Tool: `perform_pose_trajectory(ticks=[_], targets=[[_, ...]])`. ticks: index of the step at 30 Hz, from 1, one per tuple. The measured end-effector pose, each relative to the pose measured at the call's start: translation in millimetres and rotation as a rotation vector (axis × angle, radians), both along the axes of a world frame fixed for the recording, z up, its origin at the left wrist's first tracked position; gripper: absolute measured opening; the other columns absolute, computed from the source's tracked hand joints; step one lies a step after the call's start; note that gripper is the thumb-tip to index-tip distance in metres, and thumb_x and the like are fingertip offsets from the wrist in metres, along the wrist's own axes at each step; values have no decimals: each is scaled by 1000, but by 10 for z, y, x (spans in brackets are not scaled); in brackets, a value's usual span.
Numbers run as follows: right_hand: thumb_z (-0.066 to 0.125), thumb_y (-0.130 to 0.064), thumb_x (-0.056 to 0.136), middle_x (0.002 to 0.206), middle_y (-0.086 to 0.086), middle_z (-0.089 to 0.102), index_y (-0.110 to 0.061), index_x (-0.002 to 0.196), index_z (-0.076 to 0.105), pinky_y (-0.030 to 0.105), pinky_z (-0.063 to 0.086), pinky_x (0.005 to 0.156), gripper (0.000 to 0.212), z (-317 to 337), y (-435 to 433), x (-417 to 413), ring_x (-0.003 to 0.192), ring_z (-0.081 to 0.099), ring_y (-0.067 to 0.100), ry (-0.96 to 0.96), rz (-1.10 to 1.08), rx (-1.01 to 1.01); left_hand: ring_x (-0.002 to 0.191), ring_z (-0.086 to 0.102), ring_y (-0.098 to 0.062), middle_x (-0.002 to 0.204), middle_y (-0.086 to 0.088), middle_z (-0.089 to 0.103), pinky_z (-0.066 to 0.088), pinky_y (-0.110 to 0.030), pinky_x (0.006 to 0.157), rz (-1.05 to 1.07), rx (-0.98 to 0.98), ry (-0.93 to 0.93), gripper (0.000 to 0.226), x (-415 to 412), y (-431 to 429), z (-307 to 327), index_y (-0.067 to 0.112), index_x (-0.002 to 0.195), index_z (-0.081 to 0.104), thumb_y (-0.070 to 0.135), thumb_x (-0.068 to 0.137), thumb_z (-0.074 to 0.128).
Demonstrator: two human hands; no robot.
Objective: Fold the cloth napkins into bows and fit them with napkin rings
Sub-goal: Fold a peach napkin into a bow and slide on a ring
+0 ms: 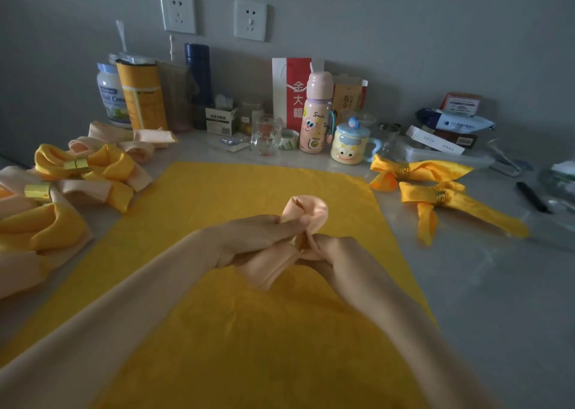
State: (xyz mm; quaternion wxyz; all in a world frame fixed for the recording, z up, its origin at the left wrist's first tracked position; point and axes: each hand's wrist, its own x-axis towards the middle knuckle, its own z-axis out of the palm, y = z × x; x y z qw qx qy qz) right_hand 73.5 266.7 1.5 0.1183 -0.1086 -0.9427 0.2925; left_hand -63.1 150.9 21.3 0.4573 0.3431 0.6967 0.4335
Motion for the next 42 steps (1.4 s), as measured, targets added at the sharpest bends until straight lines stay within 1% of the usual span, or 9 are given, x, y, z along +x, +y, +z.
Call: perform_pose_trajectory(ticks=[5,11,16,21,25,28,32,36,42], targets=[[55,-35,93,111,3,68,-16,119,46,38,51,75,33,117,169,50,104,63,25,86,-276,146,69,60,-22,81,-11,63,52,-29,57,382,108,-296,36,226,141,65,7,94,65,37,76,70],[65,-42,84,109,-16,60,-27,121,49,19,45,74,43,176,545,571,99,58,7,154,-359,-272,71,59,-22,78,-11,61,52,-37,73,446,187,-588,8,707,769,236,8,83,61,13,83,67],[56,-31,92,94,6,69,-15,105,63,24,52,62,21,275,1064,1237,76,66,16,131,-474,-588,58,56,-17,73,-6,59,50,-30,62,348,70,-411,16,1125,1397,130,12,89,61,22,80,70],[52,-29,95,72,5,66,-25,92,67,19,40,44,16,209,1662,1544,48,56,10,190,-610,-398,59,60,-17,93,-16,65,54,-29,55,289,85,-422,46,1368,2070,14,0,117,54,16,79,73],[59,-35,86,102,-7,66,-23,107,69,15,41,62,26,-102,2026,1504,90,61,10,201,-695,-193,75,60,-24,85,-11,61,51,-33,71,514,174,-308,20,1527,2358,-106,12,79,54,21,80,73],[54,-33,93,115,-11,63,-31,121,63,16,43,80,29,-306,2113,1502,109,58,11,224,-783,-160,86,60,-20,93,-3,60,48,-33,77,659,352,-169,13,1792,2326,-154,22,88,53,16,84,64],[49,-34,93,103,8,65,-33,123,59,33,46,80,31,-300,2147,1547,98,61,27,113,-833,1,132,30,-25,138,-7,28,27,-31,107,338,187,181,54,1996,2174,-251,10,136,25,10,89,51],[40,-53,88,82,5,56,-30,98,65,30,35,65,36,-326,2134,1670,82,57,26,-19,-808,34,133,27,-31,140,-11,28,28,-36,110,80,-76,349,56,1946,2058,-178,9,141,23,15,90,45],[31,-47,77,93,16,65,-7,94,69,38,46,79,57,-224,2118,1733,87,60,34,333,-963,139,132,32,-22,143,-3,34,33,-32,105,-64,-22,558,49,1791,1621,-6,19,141,34,25,94,46]])
